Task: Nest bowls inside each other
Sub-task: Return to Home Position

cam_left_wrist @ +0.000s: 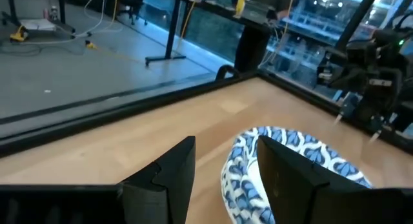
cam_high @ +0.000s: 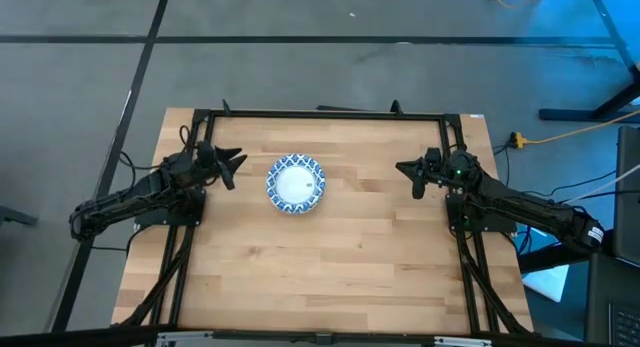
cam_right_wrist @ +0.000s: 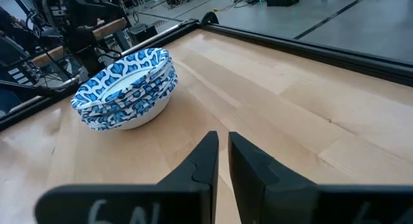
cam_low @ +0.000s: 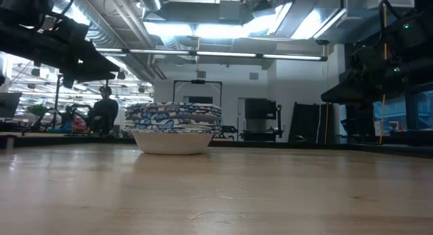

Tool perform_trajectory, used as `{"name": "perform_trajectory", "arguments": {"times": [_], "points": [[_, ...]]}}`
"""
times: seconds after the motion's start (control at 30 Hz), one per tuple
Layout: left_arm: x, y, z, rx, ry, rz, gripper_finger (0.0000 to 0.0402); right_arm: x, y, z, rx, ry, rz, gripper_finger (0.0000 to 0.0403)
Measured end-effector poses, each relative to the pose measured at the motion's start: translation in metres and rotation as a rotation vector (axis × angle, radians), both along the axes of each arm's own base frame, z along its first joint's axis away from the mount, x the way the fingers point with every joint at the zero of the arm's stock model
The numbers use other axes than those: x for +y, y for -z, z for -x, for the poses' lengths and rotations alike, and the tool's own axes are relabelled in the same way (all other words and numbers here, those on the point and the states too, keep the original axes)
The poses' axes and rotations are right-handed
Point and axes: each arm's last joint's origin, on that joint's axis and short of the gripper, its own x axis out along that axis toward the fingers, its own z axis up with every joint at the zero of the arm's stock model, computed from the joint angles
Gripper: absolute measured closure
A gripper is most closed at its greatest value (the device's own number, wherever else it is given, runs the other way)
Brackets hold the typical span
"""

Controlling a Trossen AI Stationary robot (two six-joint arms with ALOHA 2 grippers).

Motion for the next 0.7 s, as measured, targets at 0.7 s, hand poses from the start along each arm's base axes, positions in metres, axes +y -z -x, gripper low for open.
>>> {"name": "perform_trajectory", "arguments": {"times": [0.7], "points": [[-0.0003,0.0104,0.0008,0.064,-0.007,0.053,0.0241,0.0000,-0.0002,0.0000,-0.001,-0.001,0.001,0.0365]]}}
